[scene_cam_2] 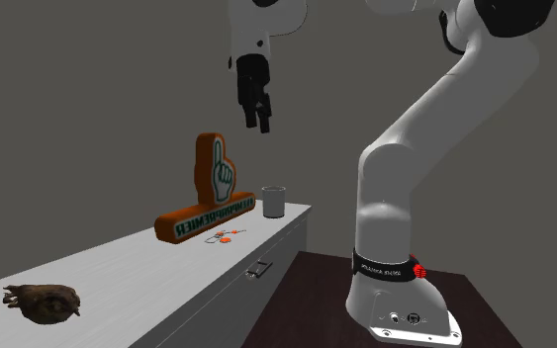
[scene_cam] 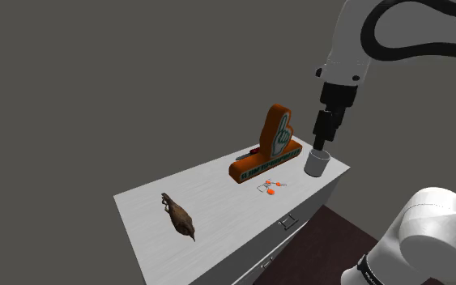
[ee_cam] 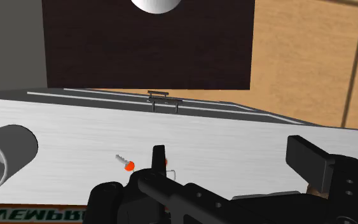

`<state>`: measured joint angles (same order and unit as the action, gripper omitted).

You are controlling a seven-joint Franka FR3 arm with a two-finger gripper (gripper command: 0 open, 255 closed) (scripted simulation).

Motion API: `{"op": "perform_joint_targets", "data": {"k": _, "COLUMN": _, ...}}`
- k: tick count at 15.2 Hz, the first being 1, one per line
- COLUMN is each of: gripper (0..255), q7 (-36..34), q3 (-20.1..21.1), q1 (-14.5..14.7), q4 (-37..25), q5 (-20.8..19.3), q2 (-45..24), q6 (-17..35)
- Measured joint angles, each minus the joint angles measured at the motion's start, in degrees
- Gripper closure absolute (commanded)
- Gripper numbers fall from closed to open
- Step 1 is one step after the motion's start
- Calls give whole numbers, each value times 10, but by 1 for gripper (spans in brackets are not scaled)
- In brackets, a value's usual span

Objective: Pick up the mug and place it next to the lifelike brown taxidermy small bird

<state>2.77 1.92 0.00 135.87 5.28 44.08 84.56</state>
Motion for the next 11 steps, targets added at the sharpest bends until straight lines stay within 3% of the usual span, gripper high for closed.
{"op": "perform_joint_targets", "data": {"k": 4, "gripper": 0, "q7": 16, "q3": -14, "q1": -10, "q4": 29, "q5": -18, "q2": 5, "q6": 29}}
{"op": "perform_joint_targets", "data": {"k": 11, "gripper": 0, "q7": 68, "q3": -64, "q1": -47, "q4": 88, "q5": -79, "q2": -30, "q6": 141}}
